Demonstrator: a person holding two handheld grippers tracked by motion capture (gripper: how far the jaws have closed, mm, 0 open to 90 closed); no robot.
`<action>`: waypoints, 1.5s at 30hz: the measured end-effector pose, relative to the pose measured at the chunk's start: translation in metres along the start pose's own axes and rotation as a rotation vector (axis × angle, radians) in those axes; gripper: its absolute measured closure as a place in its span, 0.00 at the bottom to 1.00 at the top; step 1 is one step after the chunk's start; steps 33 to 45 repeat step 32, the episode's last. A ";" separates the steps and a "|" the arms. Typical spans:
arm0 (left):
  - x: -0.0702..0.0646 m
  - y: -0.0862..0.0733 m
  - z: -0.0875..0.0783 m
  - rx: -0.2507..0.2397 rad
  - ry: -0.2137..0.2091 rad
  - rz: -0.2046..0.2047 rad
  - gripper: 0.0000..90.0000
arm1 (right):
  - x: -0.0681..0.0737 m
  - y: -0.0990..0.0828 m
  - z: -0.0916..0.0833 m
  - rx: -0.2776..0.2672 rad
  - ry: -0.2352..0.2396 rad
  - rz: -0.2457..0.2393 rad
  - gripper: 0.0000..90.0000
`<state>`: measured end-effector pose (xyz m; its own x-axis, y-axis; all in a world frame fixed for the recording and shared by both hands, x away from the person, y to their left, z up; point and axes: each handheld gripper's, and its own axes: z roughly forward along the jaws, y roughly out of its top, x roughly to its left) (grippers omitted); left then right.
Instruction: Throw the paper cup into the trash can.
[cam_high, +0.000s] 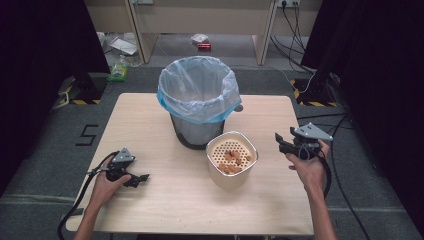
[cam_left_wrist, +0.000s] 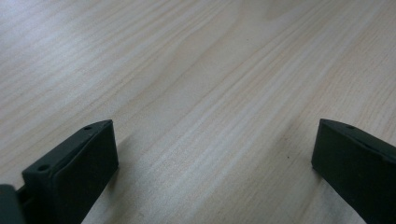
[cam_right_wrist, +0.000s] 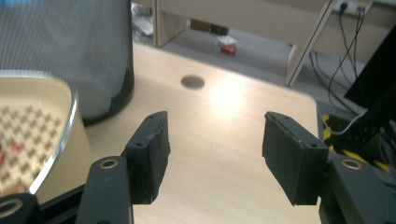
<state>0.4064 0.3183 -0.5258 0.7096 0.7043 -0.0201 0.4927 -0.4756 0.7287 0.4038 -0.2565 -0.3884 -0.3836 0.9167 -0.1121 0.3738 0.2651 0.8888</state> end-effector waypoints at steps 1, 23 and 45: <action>0.000 0.000 0.000 0.000 0.000 0.000 0.00 | 0.000 -0.006 0.000 0.009 -0.002 0.000 0.47; 0.000 0.000 0.000 0.001 0.000 0.001 0.00 | 0.024 -0.118 0.030 0.307 0.091 0.019 0.41; 0.000 0.000 0.000 0.001 0.000 0.001 0.00 | 0.024 -0.123 0.032 0.274 0.123 0.044 0.31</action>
